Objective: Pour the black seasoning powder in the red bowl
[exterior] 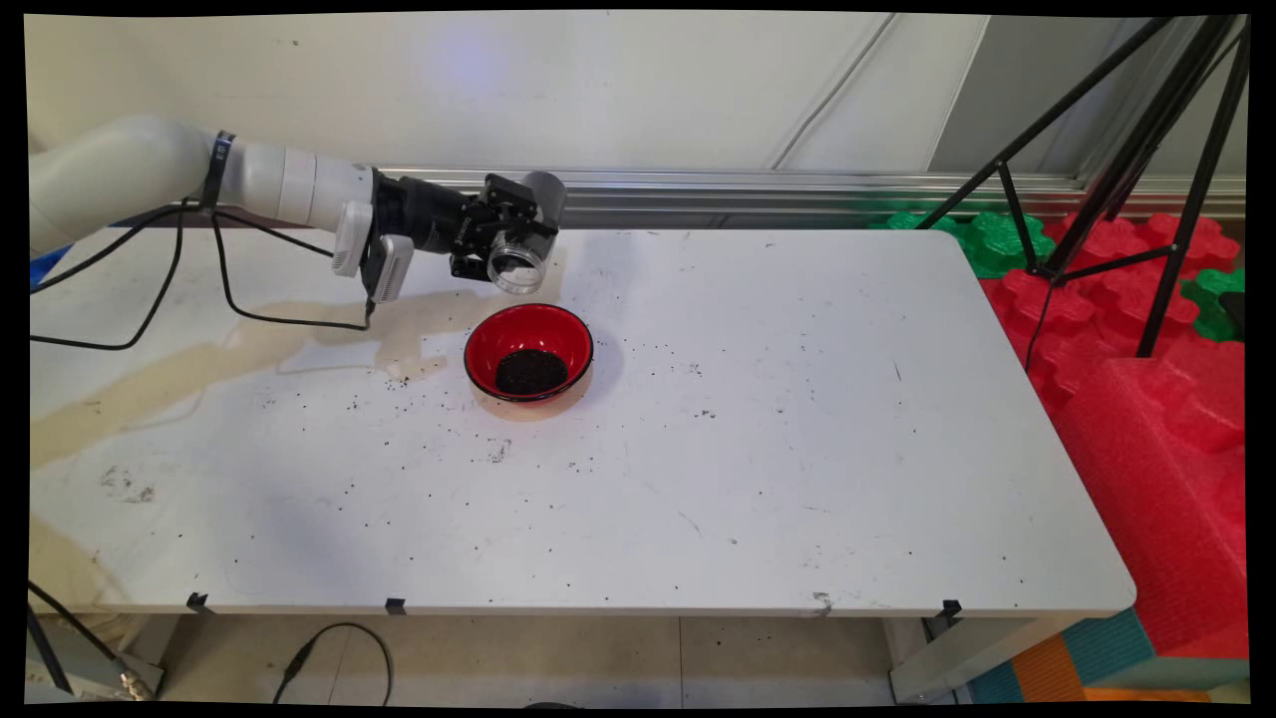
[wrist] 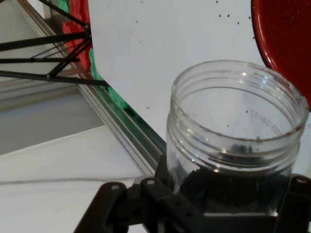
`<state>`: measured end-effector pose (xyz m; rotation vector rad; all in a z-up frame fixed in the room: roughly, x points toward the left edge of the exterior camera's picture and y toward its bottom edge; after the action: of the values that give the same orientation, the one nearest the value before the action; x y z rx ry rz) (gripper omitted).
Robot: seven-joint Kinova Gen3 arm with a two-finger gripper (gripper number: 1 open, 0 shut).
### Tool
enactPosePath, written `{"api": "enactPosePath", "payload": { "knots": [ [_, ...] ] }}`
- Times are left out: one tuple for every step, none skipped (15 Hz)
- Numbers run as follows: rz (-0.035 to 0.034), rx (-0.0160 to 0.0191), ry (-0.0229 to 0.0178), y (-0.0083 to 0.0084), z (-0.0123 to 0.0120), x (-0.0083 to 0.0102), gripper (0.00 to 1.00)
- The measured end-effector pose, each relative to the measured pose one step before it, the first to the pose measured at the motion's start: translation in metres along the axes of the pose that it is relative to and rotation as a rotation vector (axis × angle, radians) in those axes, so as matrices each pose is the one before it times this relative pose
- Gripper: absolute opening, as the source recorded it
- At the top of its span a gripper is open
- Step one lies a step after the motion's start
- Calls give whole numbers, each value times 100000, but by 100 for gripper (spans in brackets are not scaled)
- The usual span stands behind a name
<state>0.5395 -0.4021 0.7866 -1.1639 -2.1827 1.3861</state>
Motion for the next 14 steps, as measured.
{"api": "enactPosePath", "payload": {
  "knots": [
    [1439, 275, 13, -33, -55, 106, 0],
    [921, 187, 21, -25, -28, 69, 0],
    [1371, 319, 15, -49, -35, 106, 0],
    [877, 195, -7, -33, -20, 63, 0],
    [1368, 316, 7, -70, -9, 100, 0],
    [872, 188, -3, -40, -13, 64, 0],
    [1406, 312, -36, -68, -10, 97, 0],
    [922, 248, -29, -54, -7, 59, 0],
    [1448, 363, -56, -74, 4, 83, 0],
    [954, 233, -14, -51, 7, 54, 0],
    [1455, 425, -43, -79, 9, 77, 0],
    [1006, 253, -41, -53, 6, 44, 0],
    [1599, 382, -2, -71, 18, 72, 0],
    [1023, 278, -37, -46, 2, 38, 0]
  ]
}}
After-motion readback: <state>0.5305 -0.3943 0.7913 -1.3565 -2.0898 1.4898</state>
